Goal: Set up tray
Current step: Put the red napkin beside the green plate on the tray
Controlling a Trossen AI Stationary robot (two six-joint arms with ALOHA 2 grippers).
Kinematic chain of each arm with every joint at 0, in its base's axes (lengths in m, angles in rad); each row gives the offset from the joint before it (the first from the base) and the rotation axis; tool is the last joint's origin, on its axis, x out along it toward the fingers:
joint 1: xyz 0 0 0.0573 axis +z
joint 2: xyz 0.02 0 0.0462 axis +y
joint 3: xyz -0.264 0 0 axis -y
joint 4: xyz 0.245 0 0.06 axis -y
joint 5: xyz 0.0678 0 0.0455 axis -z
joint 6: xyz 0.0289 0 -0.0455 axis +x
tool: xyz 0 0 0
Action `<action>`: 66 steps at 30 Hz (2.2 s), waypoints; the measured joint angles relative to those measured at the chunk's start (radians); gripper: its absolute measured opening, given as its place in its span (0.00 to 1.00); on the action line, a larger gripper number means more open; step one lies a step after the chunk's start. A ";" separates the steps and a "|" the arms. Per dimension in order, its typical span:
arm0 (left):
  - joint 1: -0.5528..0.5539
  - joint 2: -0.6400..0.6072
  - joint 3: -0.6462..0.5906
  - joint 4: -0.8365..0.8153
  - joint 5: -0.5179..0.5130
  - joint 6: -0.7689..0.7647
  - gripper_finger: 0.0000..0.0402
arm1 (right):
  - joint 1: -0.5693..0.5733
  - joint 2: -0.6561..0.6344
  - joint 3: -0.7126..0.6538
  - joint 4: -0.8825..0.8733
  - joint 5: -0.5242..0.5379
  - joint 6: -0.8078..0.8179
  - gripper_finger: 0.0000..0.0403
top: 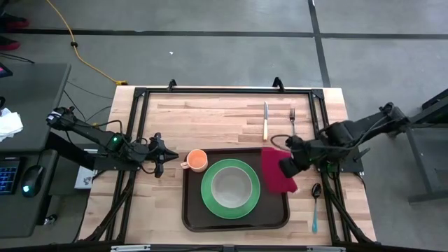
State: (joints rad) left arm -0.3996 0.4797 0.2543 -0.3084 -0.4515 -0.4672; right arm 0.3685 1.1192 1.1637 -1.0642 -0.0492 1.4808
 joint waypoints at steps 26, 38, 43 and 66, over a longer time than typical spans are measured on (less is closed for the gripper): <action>0.000 0.000 0.000 0.007 0.027 0.018 0.16 | 0.183 0.162 0.000 0.153 0.019 0.232 0.00; 0.000 0.000 0.000 0.008 0.027 0.029 0.16 | 0.183 0.189 0.000 0.088 0.015 0.248 0.00; 0.000 0.000 0.000 0.008 0.042 0.029 0.16 | 0.183 0.201 0.000 0.066 0.014 0.246 0.00; 0.000 0.000 0.000 0.014 0.042 0.117 0.16 | 0.142 0.208 -0.145 0.155 -0.044 0.228 0.00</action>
State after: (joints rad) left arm -0.3996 0.4801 0.2543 -0.2943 -0.4099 -0.3502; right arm 0.5102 1.3275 1.0189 -0.9095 -0.0931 1.7092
